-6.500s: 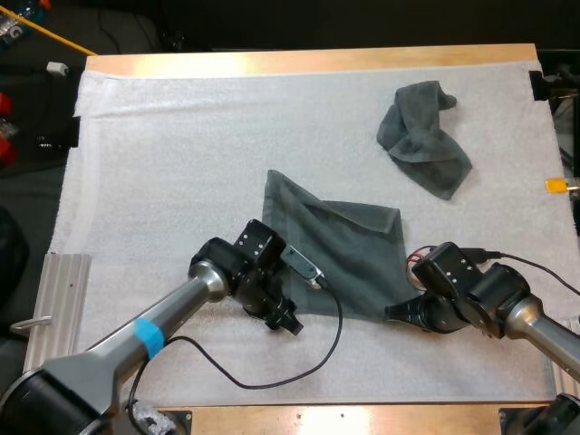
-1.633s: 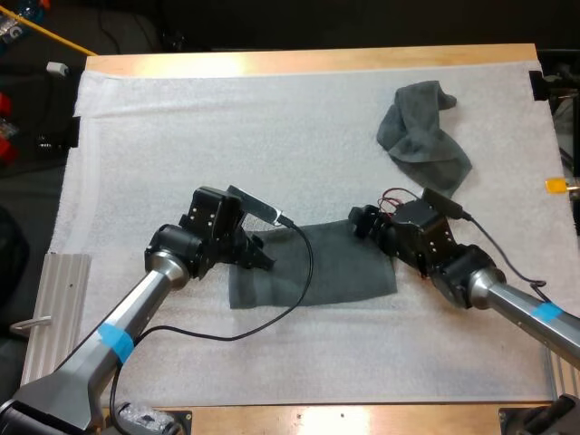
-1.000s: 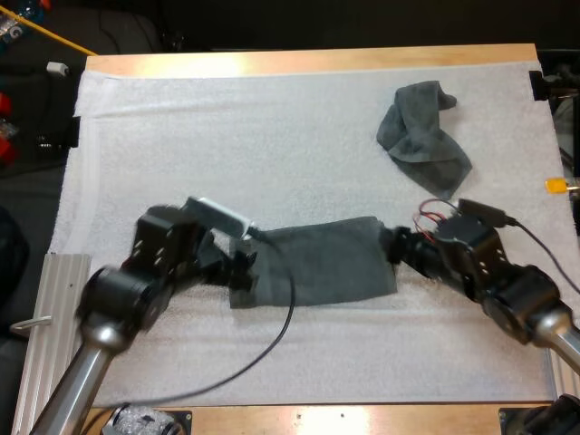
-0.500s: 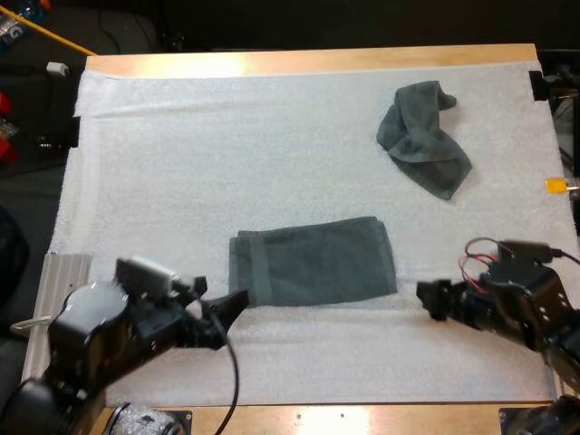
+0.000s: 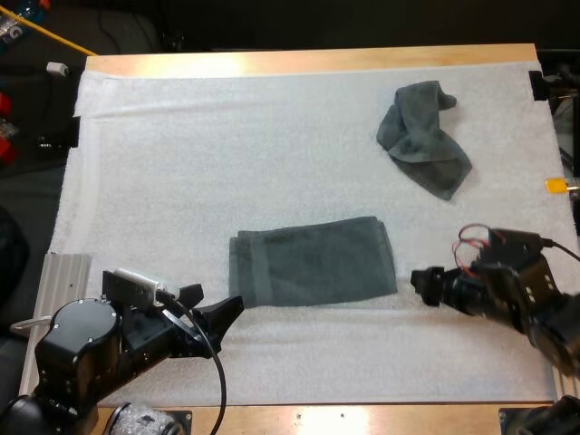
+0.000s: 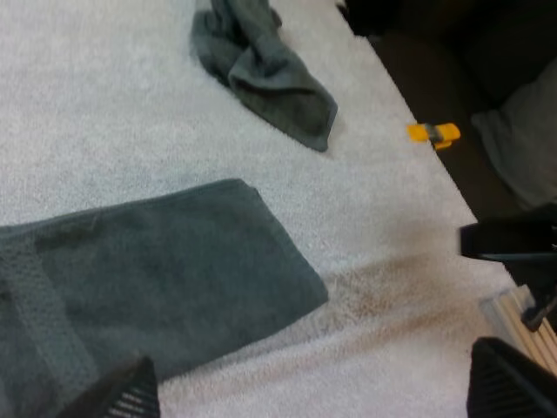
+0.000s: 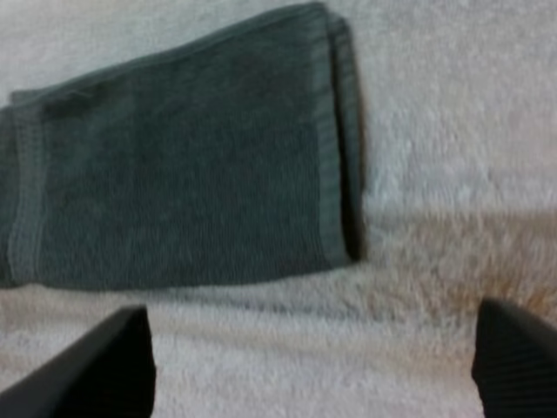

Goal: Pick towel from pile, fold and stack

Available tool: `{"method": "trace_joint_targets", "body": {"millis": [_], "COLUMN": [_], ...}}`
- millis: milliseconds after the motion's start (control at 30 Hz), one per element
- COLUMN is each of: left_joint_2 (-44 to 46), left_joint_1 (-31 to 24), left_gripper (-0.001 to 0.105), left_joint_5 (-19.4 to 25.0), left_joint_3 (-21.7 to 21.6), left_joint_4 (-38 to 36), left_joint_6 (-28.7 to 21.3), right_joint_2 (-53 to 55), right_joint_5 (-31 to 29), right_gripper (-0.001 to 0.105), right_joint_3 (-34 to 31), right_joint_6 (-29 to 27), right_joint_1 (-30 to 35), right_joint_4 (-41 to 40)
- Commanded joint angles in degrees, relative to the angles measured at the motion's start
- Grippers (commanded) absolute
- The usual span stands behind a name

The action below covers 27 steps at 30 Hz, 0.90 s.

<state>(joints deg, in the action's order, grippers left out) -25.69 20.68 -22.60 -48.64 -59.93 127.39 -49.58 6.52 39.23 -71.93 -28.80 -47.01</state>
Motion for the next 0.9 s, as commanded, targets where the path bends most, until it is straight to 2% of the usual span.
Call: {"method": "trace_joint_targets", "body": {"millis": [0,167,300,367,467,867], "left_joint_2": [-0.1,-0.1,-0.1,-0.1,-0.1,-0.1], "left_joint_1": [-0.02,-0.02,-0.02,-0.02,-0.02,-0.02], "left_gripper": [0.069,0.069,0.069,0.069,0.069,0.069], "left_joint_5": [-0.42,-0.32,-0.2,-0.18,-0.18,-0.31], "left_joint_3": [-0.32,-0.32,-0.32,-0.32,-0.32,-0.32], "left_joint_4": [0.0,0.22,0.22,0.22,0.69,0.72], "left_joint_6": [1.16,4.73,6.25,9.06,10.77,10.8], "right_joint_2": [-1.27,-9.97,-15.68,-19.41,-24.77,-39.36], "right_joint_5": [2.42,12.4,18.34,21.83,24.21,28.53], "right_gripper": [0.072,0.072,0.072,0.072,0.072,0.072], "right_joint_3": [-0.03,-0.03,-0.03,-0.03,-0.03,-0.03], "right_joint_6": [-1.35,-5.35,-7.21,-7.26,-7.13,-3.54], "right_joint_1": [1.36,9.37,12.56,13.3,13.29,13.18], "right_joint_4": [1.68,6.88,10.36,12.87,16.57,26.35]}}
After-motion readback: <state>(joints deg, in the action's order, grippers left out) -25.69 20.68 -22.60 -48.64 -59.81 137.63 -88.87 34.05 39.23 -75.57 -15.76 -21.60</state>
